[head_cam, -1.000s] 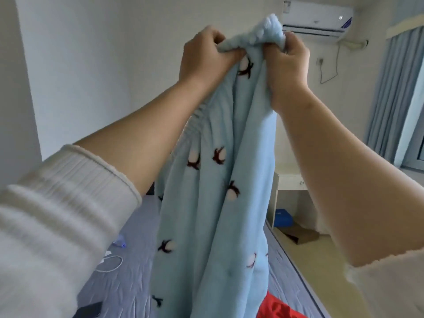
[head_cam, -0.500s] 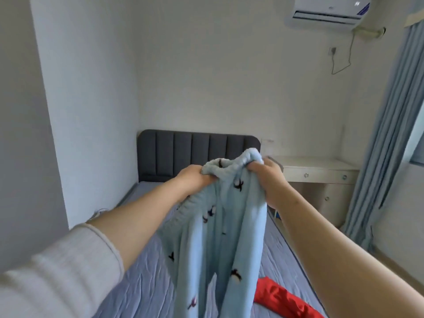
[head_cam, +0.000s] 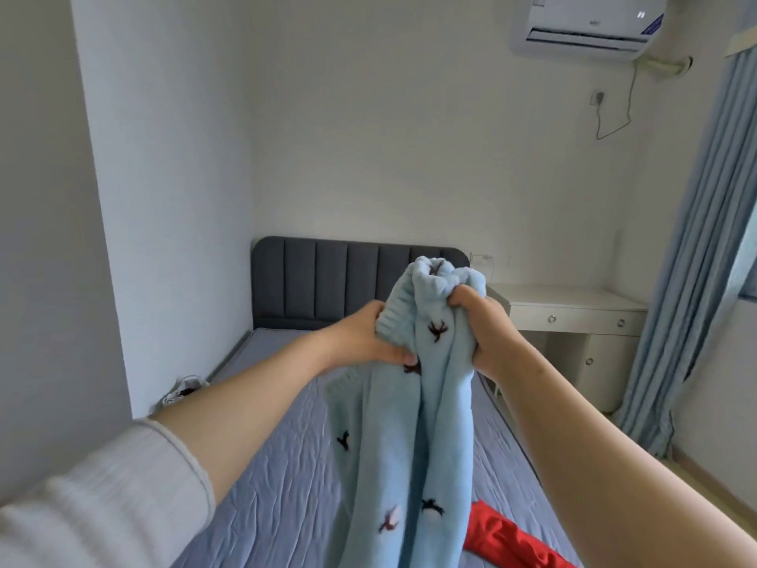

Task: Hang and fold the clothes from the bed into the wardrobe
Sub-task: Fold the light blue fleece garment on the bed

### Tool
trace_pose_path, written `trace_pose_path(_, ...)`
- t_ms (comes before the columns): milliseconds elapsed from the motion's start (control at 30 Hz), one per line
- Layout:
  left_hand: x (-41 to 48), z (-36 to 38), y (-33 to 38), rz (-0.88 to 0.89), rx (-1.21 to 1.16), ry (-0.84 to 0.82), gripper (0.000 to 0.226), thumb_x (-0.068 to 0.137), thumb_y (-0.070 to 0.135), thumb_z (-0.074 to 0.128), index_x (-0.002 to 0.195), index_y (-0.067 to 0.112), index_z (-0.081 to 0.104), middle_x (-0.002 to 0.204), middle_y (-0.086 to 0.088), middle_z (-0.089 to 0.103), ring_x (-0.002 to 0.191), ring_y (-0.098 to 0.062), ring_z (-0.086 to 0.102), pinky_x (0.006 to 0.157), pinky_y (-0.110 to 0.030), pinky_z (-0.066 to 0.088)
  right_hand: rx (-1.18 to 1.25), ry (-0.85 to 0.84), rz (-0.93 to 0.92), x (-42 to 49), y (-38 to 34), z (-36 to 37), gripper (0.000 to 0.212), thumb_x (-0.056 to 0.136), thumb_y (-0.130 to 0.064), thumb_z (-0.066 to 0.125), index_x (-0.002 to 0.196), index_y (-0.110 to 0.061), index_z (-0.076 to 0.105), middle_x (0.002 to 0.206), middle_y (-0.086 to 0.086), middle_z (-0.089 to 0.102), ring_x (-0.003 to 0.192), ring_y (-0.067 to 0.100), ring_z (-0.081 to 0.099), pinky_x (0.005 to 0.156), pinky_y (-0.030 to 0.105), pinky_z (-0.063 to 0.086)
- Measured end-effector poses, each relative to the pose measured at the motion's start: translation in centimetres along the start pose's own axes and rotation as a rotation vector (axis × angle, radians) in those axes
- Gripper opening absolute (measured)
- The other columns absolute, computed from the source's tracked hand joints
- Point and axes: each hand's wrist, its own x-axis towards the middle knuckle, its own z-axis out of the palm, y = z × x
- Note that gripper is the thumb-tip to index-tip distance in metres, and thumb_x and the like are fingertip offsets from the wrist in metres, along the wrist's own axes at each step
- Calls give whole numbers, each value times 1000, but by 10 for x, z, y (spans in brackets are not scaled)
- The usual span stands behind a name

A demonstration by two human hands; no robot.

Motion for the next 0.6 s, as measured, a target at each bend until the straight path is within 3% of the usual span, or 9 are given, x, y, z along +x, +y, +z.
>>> trace_pose_path(67,-1,-2,-7,-61,5,-78,34,80,20,73,112,22,63,109,5,69,99,-7,65,87,-24,52,36,4,-19,0,-5,4,9,75,-12,58,74,-11,66,65,4,71,68,18,69,65,30,55)
trace_pose_path(167,-4,-14,-8,-186,-6,-109,19,82,33,69,101,33,66,101,13,71,90,-2,67,75,-18,53,52,30,-45,-1,-12,9,9,76,-12,57,74,-10,65,64,3,70,67,17,68,66,28,55)
trace_pose_path(233,-4,-24,-4,-199,-10,-72,13,82,33,68,95,34,66,97,12,72,89,-7,68,76,-23,53,40,68,-61,-2,-18,10,8,77,-13,57,75,-10,65,66,3,70,67,17,67,64,27,54)
trace_pose_path(300,-2,-34,7,-132,-40,112,7,84,28,66,90,31,66,97,6,71,88,-11,67,79,-27,52,26,125,-96,-2,-27,10,7,78,-14,59,76,-10,64,72,5,69,71,18,66,63,27,53)
trace_pose_path(433,9,-57,48,8,-86,504,8,87,26,62,79,26,64,89,0,68,75,-10,62,70,-22,50,-6,201,-266,2,-58,20,8,79,-17,60,72,-15,63,70,2,67,75,18,66,62,26,53)
trace_pose_path(600,21,-86,123,175,-155,785,21,89,26,52,94,10,64,93,-11,68,87,-25,65,80,-36,53,-34,210,-625,2,-116,44,9,77,-13,58,74,-21,61,71,-7,63,70,9,61,63,23,52)
